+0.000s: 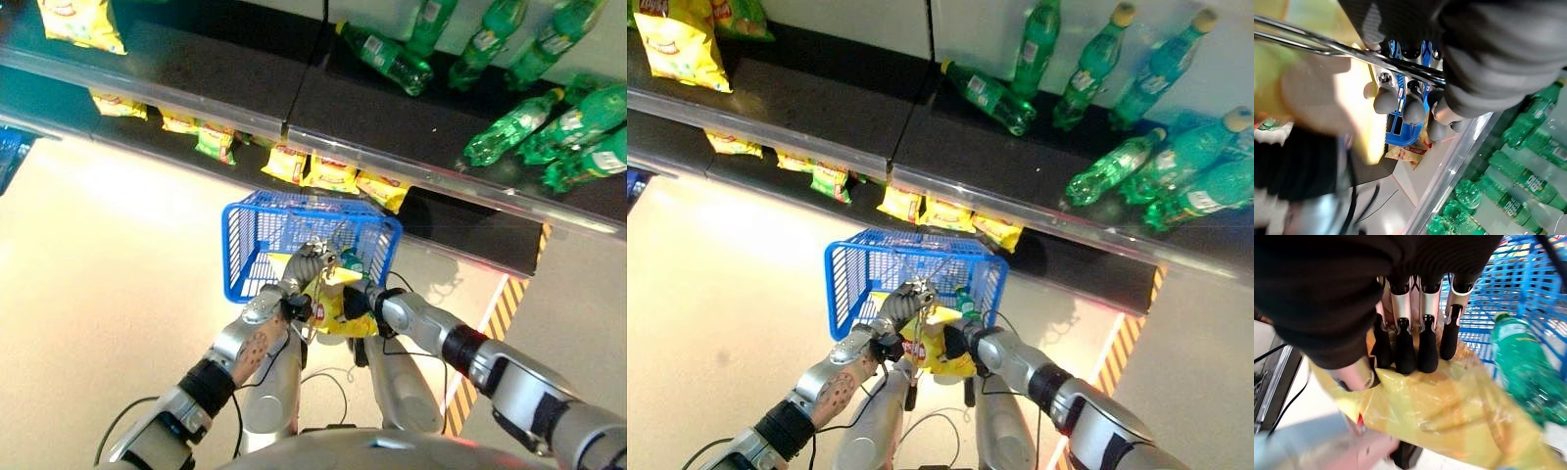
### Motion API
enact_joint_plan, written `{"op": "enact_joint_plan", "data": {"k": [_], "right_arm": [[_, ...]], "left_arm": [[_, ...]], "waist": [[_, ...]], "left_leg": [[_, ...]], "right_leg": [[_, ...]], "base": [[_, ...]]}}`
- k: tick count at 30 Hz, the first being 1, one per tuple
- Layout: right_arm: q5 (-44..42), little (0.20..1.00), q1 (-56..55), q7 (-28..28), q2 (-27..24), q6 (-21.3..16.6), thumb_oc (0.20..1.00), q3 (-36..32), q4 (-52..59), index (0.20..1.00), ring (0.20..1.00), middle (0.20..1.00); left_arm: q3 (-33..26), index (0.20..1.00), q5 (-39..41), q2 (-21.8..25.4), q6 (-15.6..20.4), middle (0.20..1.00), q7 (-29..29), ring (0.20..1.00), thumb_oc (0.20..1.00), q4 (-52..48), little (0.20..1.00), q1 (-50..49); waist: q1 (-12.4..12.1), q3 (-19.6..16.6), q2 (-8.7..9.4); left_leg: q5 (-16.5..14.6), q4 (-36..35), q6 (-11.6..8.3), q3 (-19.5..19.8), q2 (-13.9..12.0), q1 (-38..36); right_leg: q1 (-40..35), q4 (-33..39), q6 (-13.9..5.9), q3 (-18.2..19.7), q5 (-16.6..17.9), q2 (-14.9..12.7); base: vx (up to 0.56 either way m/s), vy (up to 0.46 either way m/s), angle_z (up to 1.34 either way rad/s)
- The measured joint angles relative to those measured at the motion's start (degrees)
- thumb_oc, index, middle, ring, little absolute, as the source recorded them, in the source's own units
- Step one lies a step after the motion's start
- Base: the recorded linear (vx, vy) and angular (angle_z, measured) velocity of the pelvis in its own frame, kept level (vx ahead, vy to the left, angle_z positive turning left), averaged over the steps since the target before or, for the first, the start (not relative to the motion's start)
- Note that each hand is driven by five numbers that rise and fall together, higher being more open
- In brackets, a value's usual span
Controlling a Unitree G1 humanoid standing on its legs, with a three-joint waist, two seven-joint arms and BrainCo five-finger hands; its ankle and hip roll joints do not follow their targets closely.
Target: Pick up the snacks into the basket
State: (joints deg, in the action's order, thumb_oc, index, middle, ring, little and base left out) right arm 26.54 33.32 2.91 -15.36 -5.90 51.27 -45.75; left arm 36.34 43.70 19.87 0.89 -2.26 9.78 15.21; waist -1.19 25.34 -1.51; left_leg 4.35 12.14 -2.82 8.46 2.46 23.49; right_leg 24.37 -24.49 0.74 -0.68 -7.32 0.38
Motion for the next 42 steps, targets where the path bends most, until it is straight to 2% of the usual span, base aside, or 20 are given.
{"op": "enact_joint_plan", "data": {"k": [4, 6, 15, 18, 26, 27, 28, 37, 42], "right_arm": [[-3.76, 0.200, 2.91, -2.91, 2.39, 1.69, 0.200, -1.46, -3.37, 0.200, 0.200, 0.200], [-6.37, 0.200, 3.38, -4.79, 2.59, 2.18, 0.200, -3.51, -3.48, 0.200, 0.200, 0.200], [-16.99, 0.200, 12.72, -9.88, 3.79, 4.05, 0.200, -9.11, -8.97, 0.200, 0.200, 0.200], [-19.04, 0.200, 16.29, -11.02, 3.82, 4.43, 0.200, -10.31, -12.66, 0.200, 0.200, 0.200], [-22.80, 0.200, 20.36, -12.69, 4.75, 5.20, 0.200, -12.52, -18.69, 0.200, 0.200, 0.200], [-22.92, 0.576, 20.76, -12.78, 5.09, 5.20, 0.576, -12.52, -19.64, 0.576, 0.576, 0.576], [-23.39, 1.000, 21.09, -13.20, 5.48, 5.28, 1.000, -12.53, -20.50, 1.000, 1.000, 1.000], [-23.62, 1.000, 19.47, -13.06, 5.83, 6.08, 1.000, -12.39, -20.04, 1.000, 1.000, 1.000], [-20.50, 1.000, 9.65, -12.57, 4.29, 6.27, 1.000, -11.59, -9.57, 1.000, 1.000, 1.000]], "left_arm": [[1.55, 0.200, 1.10, 0.47, -0.16, 0.200, -0.16, 0.200, 0.200, -1.67, 0.200, 0.69], [2.11, 0.200, 1.91, 0.45, -0.16, 0.200, -0.28, 0.200, 0.200, -2.38, 0.200, 1.46], [3.54, 0.200, 4.60, 2.99, -0.21, 0.200, -0.28, 0.200, 0.200, -8.34, 0.200, 2.27], [3.63, 0.200, 5.38, 4.13, -0.22, 0.200, -0.27, 0.200, 0.200, -10.35, 0.200, 2.49], [3.61, 0.200, 6.59, 6.16, -0.30, 0.200, -0.26, 0.200, 0.200, -12.05, 0.200, 2.46], [3.61, 0.200, 6.60, 6.25, -0.35, 0.200, -0.26, 0.200, 0.200, -12.15, 0.200, 2.49], [3.64, 0.200, 6.63, 6.27, -0.55, 0.200, -0.26, 0.200, 0.200, -12.36, 0.200, 2.46], [3.29, 0.200, 7.10, 6.18, -0.64, 0.200, -0.26, 0.200, 0.200, -12.43, 0.200, 2.33], [1.43, 0.200, 7.15, 6.49, -0.67, 0.200, -0.23, 0.200, 0.200, -12.55, 0.200, -0.43]], "waist": [[-0.28, 1.13, -1.17], [-1.37, 1.93, -1.72], [-3.35, 3.64, -2.04], [-4.54, 4.48, -2.37], [-5.90, 4.78, -2.36], [-5.87, 4.79, -2.37], [-5.86, 4.79, -2.37], [-4.94, 4.89, -2.21], [-3.52, 4.93, -1.92]], "left_leg": [[-0.23, 1.39, -0.24, 0.68, 0.56, 2.18], [-0.26, 2.10, -0.31, 0.99, 0.65, 2.85], [-0.17, 4.36, -0.40, 1.48, 1.27, 6.28], [-0.13, 4.77, -0.36, 1.74, 1.43, 6.88], [0.06, 5.47, -0.13, 2.76, 1.93, 8.67], [0.07, 5.47, -0.12, 2.81, 2.00, 8.71], [0.10, 5.46, -0.07, 2.89, 2.14, 8.75], [0.33, 5.61, 0.27, 2.84, 2.70, 8.28], [0.07, 4.23, 0.66, 2.58, 2.34, 4.86]], "right_leg": [[2.22, -1.80, 0.01, -0.26, -0.44, -0.14], [2.94, -2.55, 0.19, -0.41, -0.57, -0.23], [5.92, -4.52, 0.16, -1.20, -0.86, -0.64], [6.33, -5.10, 0.13, -1.43, -0.84, -0.83], [7.48, -5.38, 0.01, -1.54, -0.82, -1.04], [7.55, -5.46, -0.01, -1.60, -0.84, -1.15], [7.61, -5.63, -0.11, -1.66, -0.90, -1.26], [7.28, -6.00, -0.47, -1.61, -0.99, -1.89], [3.76, -3.92, -1.10, -1.22, -0.83, -1.66]], "base": [[-0.04, 0.002, 0.08], [-0.03, -0.003, 0.08], [-0.03, 0.008, 0.04], [-0.02, 0.010, 0.06], [-0.01, 0.003, 0.07], [0.01, 0.006, 0.05], [0.01, 0.000, 0.05], [0.01, 0.003, 0.01], [0.03, -0.003, -0.04]]}}
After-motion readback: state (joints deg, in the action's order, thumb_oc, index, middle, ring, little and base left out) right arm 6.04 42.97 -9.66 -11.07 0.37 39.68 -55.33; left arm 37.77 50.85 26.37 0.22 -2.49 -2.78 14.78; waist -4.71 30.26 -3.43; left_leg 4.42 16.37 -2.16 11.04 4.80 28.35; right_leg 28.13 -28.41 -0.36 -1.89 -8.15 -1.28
